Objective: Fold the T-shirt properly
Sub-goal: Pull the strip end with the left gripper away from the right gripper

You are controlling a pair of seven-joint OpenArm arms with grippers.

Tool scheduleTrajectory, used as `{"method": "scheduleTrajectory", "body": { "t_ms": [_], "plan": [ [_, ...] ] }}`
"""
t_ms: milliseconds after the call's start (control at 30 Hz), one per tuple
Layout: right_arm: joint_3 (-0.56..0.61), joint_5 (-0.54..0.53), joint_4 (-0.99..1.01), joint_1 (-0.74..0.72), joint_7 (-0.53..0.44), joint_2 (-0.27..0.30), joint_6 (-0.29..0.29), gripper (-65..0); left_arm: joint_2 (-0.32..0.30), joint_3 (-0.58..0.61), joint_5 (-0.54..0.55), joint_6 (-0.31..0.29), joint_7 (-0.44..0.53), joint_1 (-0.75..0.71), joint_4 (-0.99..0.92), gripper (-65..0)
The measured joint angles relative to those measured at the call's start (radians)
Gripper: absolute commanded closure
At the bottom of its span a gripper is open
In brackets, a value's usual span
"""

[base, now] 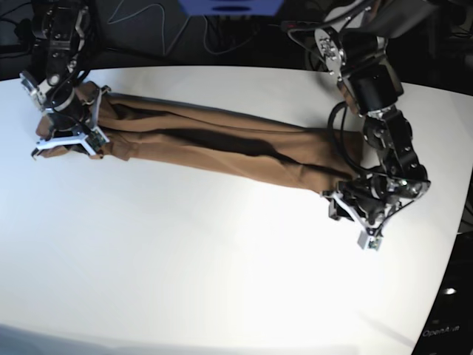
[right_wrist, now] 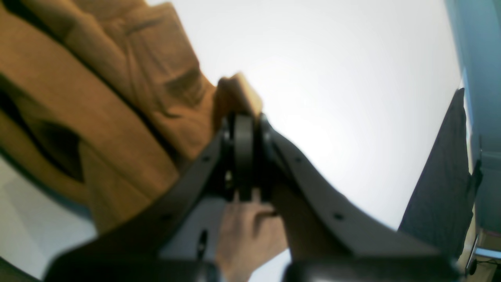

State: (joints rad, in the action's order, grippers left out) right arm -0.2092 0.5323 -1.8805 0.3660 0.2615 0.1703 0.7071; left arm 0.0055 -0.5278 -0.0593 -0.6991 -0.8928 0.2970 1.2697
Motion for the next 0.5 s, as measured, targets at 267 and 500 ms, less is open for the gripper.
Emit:
{"method": "scheduleTrajectory", "body": {
  "t_ms": [267,500],
  "plan": [
    [0.000,0.000,0.000,-0.001,0.000,0.000,0.000,-0.7,0.001,-0.001,-0.001,0.000,0.000,0.001,0.000,-32.4],
    [0.000,0.000,0.000,-0.016,0.003,0.000,0.000,-0.7,-0.014,0.045,-0.003,0.003,0.005,0.025,-0.096,-32.4]
  ]
}}
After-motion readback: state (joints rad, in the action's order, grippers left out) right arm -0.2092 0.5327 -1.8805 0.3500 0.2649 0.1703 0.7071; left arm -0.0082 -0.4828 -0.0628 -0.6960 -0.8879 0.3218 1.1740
